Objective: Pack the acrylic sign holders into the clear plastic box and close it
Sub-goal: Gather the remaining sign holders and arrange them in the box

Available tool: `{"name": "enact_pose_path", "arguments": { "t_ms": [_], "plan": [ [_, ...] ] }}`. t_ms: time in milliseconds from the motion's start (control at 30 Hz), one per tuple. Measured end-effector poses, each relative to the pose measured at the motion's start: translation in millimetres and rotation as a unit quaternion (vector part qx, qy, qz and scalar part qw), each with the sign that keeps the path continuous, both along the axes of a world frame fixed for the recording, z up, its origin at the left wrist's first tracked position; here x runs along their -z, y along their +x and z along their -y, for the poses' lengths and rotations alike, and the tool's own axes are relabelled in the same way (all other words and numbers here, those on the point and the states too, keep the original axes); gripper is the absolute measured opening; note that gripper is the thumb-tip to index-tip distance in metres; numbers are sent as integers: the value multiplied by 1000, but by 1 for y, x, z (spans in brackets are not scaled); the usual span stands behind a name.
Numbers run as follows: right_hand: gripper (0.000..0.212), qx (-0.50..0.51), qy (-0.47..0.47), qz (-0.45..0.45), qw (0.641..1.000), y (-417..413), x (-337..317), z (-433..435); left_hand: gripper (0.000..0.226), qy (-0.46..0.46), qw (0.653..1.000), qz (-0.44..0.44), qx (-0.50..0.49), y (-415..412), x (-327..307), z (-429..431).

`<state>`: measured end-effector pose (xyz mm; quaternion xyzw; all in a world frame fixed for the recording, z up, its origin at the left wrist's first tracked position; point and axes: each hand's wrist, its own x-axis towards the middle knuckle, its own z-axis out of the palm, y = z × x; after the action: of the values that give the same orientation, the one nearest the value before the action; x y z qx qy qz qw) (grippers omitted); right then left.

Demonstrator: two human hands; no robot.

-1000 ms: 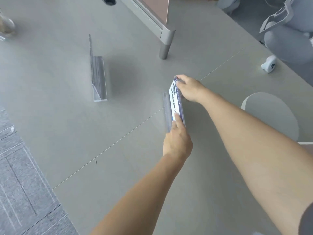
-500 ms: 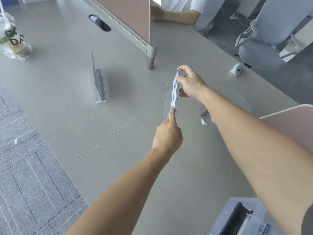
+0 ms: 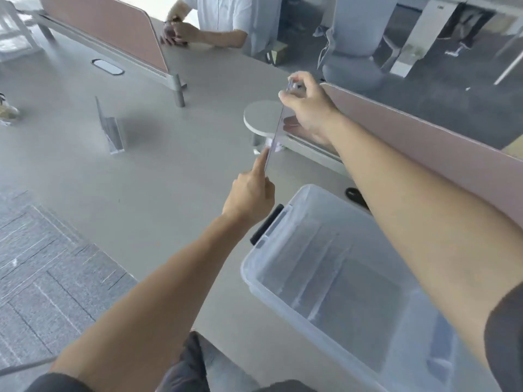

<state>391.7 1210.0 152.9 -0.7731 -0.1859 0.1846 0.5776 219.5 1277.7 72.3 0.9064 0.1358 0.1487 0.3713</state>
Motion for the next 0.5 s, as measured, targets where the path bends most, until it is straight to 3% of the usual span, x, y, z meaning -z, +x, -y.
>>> {"name": "enact_pose_path", "arguments": {
  "t_ms": [133, 367, 500],
  "plan": [
    [37, 44, -25, 58, 997, -20, -3, 78, 68, 8, 999, 7, 42, -18, -13, 62],
    [76, 120, -44, 62, 990, -46, 1, 165, 69, 30, 993, -3, 117, -31, -21, 120],
    [55, 147, -30, 21, 988, -72, 3, 192, 66, 6, 986, -16, 163, -48, -10, 134]
  ]
}}
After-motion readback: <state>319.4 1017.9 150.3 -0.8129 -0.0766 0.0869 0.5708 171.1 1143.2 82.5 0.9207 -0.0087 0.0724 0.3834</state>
